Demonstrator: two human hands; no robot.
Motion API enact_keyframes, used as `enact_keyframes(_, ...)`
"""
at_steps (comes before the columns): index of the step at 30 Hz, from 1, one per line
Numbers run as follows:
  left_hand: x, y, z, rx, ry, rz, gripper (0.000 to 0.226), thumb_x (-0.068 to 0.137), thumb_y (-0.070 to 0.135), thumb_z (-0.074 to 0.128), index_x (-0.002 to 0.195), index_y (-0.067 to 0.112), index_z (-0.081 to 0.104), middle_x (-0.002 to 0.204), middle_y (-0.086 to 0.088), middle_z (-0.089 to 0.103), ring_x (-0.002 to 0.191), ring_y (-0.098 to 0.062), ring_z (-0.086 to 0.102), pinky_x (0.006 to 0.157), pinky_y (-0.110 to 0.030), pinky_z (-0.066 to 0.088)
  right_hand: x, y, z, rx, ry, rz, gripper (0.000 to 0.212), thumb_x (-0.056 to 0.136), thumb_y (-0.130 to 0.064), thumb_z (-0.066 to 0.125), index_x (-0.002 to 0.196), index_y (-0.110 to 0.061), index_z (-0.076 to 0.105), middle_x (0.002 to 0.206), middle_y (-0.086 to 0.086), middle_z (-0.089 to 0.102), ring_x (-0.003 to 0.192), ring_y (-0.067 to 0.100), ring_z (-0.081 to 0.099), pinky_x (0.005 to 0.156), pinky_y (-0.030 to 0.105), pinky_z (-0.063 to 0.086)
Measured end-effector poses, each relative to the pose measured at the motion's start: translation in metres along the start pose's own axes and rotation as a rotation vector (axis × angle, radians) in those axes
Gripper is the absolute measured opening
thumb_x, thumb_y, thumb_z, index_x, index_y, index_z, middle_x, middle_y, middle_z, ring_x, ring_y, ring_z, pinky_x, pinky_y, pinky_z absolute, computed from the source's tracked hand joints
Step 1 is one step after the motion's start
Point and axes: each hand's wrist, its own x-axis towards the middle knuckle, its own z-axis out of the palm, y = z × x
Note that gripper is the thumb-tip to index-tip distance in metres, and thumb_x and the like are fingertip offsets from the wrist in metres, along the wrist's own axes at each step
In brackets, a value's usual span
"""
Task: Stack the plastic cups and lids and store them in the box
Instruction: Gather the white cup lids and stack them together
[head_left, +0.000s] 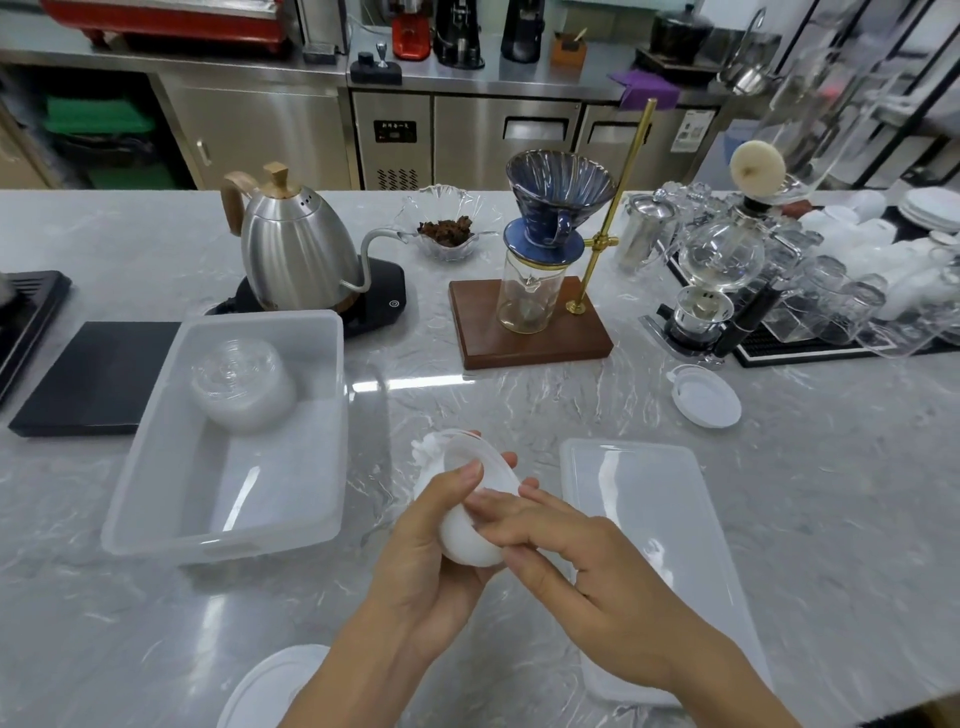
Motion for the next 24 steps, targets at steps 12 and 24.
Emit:
enact_keyframes(12,0.012,-0.012,0.006,-0.046,0.049,-0.061,0.073,0.048,0.015,0.079,0.118,0.001,0.067,0.109,-0.022,0.070,0.109,-0.037,0.071,0.074,-0.040,0.063,-0.004,0.009,-0.004,-0.083,0.094,0.001,0.027,0.103,-0.013,0.046,0.117,-0.015,0.069,0.134,-0.012,0.064,0.131,0.001,0.052,0.119,0.031,0.029)
enact_keyframes(24,0.035,-0.035,0.024,0.010,-0.021,-0.100,0.064,0.049,0.017,0.076,0.110,0.001,0.067,0.101,-0.021,0.072,0.114,-0.038,0.068,0.070,-0.040,0.063,-0.019,0.030,-0.031,0.000,0.129,0.070,0.029,0.104,-0.014,0.045,0.120,-0.016,0.068,0.134,-0.013,0.064,0.132,0.001,0.051,0.119,0.029,0.029)
